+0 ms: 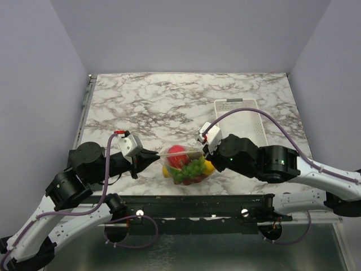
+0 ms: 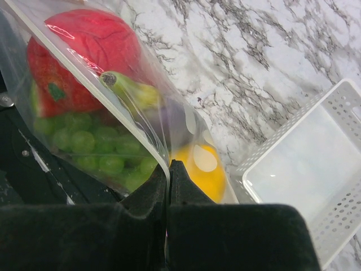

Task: Place the food in the zip-top bag and seal the zipper
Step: Zip the zipper food storage bag at the center of the board.

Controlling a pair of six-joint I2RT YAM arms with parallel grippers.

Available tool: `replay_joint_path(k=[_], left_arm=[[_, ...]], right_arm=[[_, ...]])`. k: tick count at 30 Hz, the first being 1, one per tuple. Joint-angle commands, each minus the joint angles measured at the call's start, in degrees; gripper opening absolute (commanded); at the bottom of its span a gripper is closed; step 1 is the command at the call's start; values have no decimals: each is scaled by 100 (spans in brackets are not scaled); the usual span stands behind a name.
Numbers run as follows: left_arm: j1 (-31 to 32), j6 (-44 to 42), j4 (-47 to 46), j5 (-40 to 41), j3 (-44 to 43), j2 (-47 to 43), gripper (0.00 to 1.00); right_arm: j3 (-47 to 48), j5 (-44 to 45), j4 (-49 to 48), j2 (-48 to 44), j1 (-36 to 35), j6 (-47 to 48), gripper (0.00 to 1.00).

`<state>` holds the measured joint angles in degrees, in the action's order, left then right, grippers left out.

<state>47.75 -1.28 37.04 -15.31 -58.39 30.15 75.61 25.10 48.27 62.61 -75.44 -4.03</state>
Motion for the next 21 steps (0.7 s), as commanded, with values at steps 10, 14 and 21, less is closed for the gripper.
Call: replay_joint_path(k=[10, 14, 21], left_arm=[[-19, 36, -57, 718, -181, -57, 10], [-17, 6, -117, 910, -202, -34, 18], [-16, -5, -118, 1109, -217, -66, 32]], right_arm=[[-163, 568, 174, -287, 29, 15, 1], [-164, 615, 205, -277, 31, 8, 1], [-201, 664, 184, -358, 29, -7, 1]])
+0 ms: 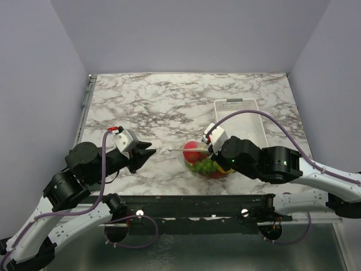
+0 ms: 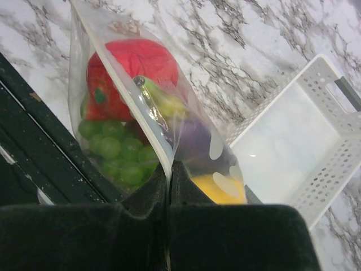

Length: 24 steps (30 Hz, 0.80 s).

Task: Place the food in the zip-top bag and seal the zipper
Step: Zip the zipper food storage bag at the center of the board, then place the zipper food storage bag at the center of the board.

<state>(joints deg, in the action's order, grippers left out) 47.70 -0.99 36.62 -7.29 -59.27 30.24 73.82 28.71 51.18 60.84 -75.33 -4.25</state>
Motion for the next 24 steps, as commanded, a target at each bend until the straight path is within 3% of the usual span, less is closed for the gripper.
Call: replay_joint_path(k=[1, 13, 24], left_arm=[[-13, -26, -83, 300, -132, -67, 34], [-14, -22, -354, -236, -105, 87, 58], [-9, -18, -728, -1504, -89, 415, 73]], right_arm=[[-37, 292, -130, -186, 12, 32, 1], [-96, 46, -315, -209, 17, 285, 1], [-61, -1222, -812, -309, 13, 795, 1]])
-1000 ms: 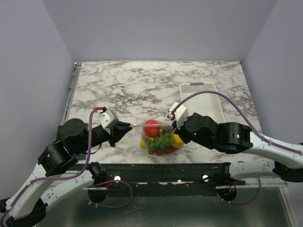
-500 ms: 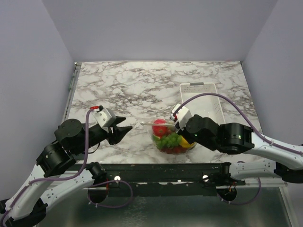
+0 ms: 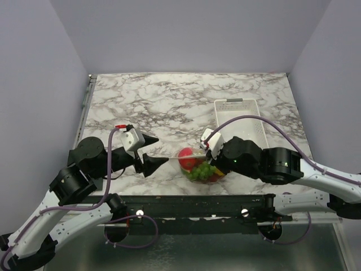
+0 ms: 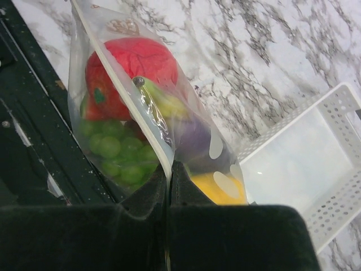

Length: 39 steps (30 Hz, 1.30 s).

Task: Place the food in the zip-top bag and seal the zipper
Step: Place the zipper food storage bag at the center of the board.

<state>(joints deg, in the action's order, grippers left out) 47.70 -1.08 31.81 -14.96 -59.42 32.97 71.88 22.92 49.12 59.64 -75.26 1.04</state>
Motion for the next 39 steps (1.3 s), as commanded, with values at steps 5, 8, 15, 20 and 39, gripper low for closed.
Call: replay_joint_path(k=[5, 8, 15, 20, 39], left_arm=[[-15, 13, -470, -1175, 0, 315, 73], [-15, 77, -608, -1488, 67, 436, 73], [-10, 87, -722, -2262, 192, 770, 74], [-9, 91, -833, -2446, 301, 913, 73], [57, 175, -885, -1848, 517, 1137, 44]], right_arm=[[263, -1112, -666, -88, 6, 389, 1], [362, -1251, -690, 74, 9, 452, 1], [499, -1576, -1051, 423, 7, 608, 1], [721, -1695, -1090, 636, 12, 717, 1], [1297, -1557, -1011, 813, 29, 771, 1]])
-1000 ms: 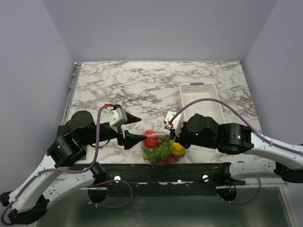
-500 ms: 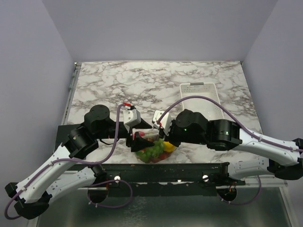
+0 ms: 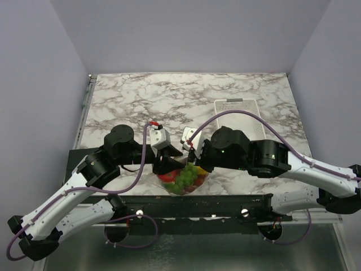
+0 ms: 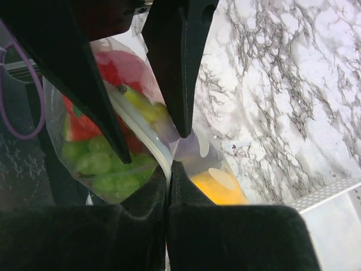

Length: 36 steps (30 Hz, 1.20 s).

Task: Place the food in the zip-top bag and seal the zipper
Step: Place the zipper food storage bag at the center of the board.

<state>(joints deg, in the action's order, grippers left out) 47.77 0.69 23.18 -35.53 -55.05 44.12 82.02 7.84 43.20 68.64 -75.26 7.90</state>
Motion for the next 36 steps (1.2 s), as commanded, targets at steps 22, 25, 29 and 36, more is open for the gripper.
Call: replay_joint_path(k=[22, 25, 29, 36], left_arm=[[92, -40, 63, 1560, -212, 241, 0], [91, -42, 62, 2033, -287, 282, 0], [92, -42, 48, 2655, -402, 404, 0], [85, -242, -50, 3912, -567, 677, 0]], right_arm=[[-11, 362, -400, -438, 29, 22, 18], [-217, 575, -416, -602, 28, 14, 34], [-466, 951, -472, -914, 26, -27, 56], [-840, 1241, -523, -1475, 29, -161, 64]])
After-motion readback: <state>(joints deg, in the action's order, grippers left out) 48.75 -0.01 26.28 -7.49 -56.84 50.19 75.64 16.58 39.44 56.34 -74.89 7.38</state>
